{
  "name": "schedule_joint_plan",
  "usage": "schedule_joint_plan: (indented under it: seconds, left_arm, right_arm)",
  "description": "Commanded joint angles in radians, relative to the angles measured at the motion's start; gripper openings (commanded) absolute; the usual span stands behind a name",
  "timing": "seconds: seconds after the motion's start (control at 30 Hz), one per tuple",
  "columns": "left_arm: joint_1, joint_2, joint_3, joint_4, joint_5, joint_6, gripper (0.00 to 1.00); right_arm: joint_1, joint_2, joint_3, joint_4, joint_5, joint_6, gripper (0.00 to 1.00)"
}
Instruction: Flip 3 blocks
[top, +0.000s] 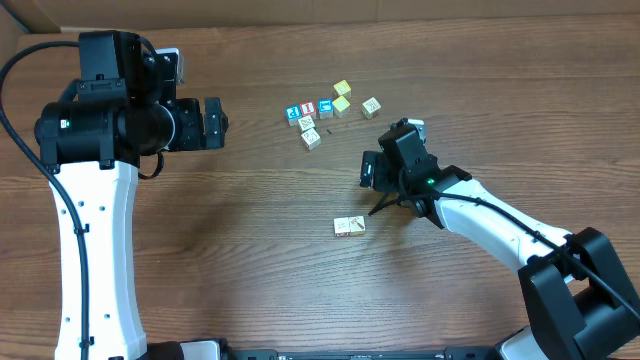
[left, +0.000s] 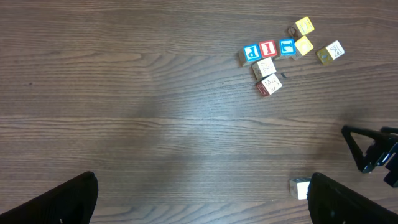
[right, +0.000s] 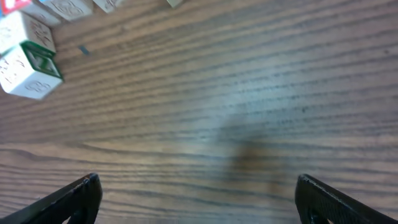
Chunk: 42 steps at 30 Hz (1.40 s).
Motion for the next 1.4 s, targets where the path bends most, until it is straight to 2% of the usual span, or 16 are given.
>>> schedule_joint_plan:
  seconds: [0.0,0.07,0.2,0.3,0.4,0.47,0.57,0.7,0.83,0.97,1.13,1.23,1.3,1.37]
  left_arm:
    - [0.0,0.0,0.024,0.004,-0.002,-0.01,1.0]
    - [0.0,0.0,0.024,0.004,-0.002,-0.01,1.0]
    - [0.0,0.0,0.024,0.004,-0.002,-0.01,1.0]
    - [0.0,0.0,0.024,0.004,-0.002,-0.01,1.0]
    - [0.0,0.0,0.024,0.004,-0.002,-0.01,1.0]
    - [0.0,0.0,0.024,0.004,-0.002,-0.01,1.0]
    - [0.0,0.0,0.024,0.004,-0.002,-0.01,1.0]
    - [0.0,0.0,0.024,0.004,-0.002,-0.01,1.0]
    - [0.0,0.0,0.024,0.004,-0.002,-0.01,1.0]
    - [0.0,0.0,0.024,0.01,0.01,-0.011,1.0]
    - [0.0,0.0,0.024,0.181,0.01,-0.011,1.0]
    - [-0.001,0.0,0.024,0.208,0.13,-0.103,1.0]
    - [-0.009,0.006,0.019,0.207,0.29,-0.178,1.0]
    - [-0.043,0.019,0.006,0.206,0.378,-0.2,1.0]
  right_arm:
    - [-0.001,-0.016,0.017,-0.011,-0.053,-0.08,1.0]
    - [-0.012,-0.017,0.082,-0.071,-0.124,-0.136,0.97]
    - [-0.054,0.023,0.364,-0.366,-0.253,-0.227,0.91]
    - [-0.065,0.084,0.596,-0.538,-0.268,-0.314,0.78]
    - [-0.064,0.127,0.725,-0.587,-0.268,-0.335,0.7]
    - [-0.062,0.136,0.74,-0.547,-0.268,-0.335,0.72]
    - [-0.068,0.144,0.739,-0.52,-0.266,-0.334,0.85]
    - [-0.132,0.143,0.739,-0.572,-0.268,-0.304,0.9]
    - [-0.241,0.143,0.739,-0.659,-0.267,-0.309,0.99]
    - [-0.393,0.144,0.737,-0.733,-0.267,-0.309,1.0]
    - [-0.554,0.144,0.737,-0.798,-0.267,-0.308,1.0]
    - [-0.633,0.144,0.737,-0.789,-0.267,-0.308,1.0]
    - [-0.67,0.144,0.737,-0.79,-0.267,-0.308,1.0]
    - [-0.703,0.144,0.737,-0.79,-0.267,-0.308,1.0]
